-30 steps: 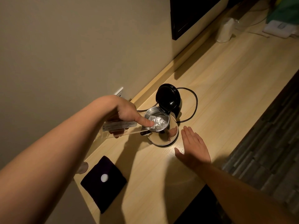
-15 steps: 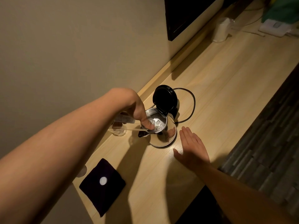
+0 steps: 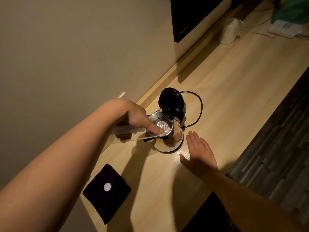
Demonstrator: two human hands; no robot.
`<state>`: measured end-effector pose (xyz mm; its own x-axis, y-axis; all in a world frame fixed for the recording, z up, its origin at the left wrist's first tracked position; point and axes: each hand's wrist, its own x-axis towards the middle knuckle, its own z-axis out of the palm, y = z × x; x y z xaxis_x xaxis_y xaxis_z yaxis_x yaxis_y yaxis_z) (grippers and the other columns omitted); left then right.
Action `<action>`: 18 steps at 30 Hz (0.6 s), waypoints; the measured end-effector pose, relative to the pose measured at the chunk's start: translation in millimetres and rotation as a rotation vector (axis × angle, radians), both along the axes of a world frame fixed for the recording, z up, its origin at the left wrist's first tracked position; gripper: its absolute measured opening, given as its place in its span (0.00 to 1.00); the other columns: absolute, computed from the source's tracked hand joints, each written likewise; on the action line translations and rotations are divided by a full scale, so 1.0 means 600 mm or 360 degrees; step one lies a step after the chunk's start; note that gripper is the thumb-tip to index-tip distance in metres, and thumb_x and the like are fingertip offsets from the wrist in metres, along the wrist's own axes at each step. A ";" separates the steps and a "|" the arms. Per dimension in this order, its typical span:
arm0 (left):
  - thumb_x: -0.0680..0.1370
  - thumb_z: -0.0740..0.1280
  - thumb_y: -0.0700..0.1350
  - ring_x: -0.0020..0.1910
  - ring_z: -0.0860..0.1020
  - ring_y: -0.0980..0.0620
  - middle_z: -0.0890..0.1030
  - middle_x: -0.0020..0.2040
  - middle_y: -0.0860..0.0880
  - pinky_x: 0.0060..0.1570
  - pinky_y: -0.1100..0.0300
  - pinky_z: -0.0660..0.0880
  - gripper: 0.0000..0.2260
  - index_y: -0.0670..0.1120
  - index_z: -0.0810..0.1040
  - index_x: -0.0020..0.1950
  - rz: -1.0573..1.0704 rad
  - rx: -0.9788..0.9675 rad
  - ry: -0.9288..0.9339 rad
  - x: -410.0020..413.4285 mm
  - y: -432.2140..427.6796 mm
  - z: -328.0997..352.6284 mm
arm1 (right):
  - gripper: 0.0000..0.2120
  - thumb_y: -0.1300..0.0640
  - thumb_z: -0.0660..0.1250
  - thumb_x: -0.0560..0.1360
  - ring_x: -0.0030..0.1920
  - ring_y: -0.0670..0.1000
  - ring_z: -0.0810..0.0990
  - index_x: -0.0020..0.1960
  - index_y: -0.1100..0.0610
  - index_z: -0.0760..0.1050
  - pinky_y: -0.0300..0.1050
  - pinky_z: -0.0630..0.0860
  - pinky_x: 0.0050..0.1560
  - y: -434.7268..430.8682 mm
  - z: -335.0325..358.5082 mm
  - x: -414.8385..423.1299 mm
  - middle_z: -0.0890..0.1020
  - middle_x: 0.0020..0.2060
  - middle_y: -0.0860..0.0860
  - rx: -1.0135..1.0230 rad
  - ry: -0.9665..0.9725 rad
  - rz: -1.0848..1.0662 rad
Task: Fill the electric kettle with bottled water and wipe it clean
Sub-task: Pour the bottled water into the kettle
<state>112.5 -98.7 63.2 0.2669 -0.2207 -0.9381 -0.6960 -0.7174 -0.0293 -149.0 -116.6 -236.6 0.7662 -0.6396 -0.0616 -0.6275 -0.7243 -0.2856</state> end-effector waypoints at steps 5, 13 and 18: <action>0.63 0.68 0.81 0.35 0.83 0.43 0.85 0.43 0.29 0.43 0.48 0.84 0.47 0.33 0.81 0.46 0.0351 -0.0694 0.0361 -0.009 0.129 -0.016 | 0.42 0.32 0.57 0.76 0.83 0.53 0.55 0.81 0.56 0.57 0.50 0.49 0.80 0.000 0.003 0.001 0.61 0.82 0.54 -0.0010 -0.0015 -0.0034; 0.62 0.71 0.79 0.39 0.87 0.40 0.87 0.43 0.38 0.43 0.48 0.85 0.46 0.35 0.80 0.53 0.1308 -0.1640 0.0659 -0.095 0.282 -0.125 | 0.35 0.36 0.60 0.79 0.81 0.51 0.60 0.80 0.53 0.63 0.51 0.60 0.77 0.006 0.065 -0.011 0.63 0.81 0.51 0.0408 -0.0226 -0.0128; 0.64 0.67 0.81 0.40 0.87 0.41 0.87 0.44 0.37 0.42 0.51 0.85 0.38 0.47 0.86 0.50 0.1896 -0.1933 0.0653 -0.145 0.323 -0.143 | 0.13 0.47 0.65 0.79 0.57 0.48 0.80 0.63 0.45 0.76 0.49 0.79 0.58 0.106 0.185 0.012 0.78 0.56 0.45 0.0945 -0.0896 -0.0400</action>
<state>25.6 95.1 -22.7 0.5999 -0.6643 -0.4460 0.3566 -0.2769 0.8923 -141.8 -52.9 -125.9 0.6228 -0.7768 -0.0928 -0.4002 -0.2144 -0.8910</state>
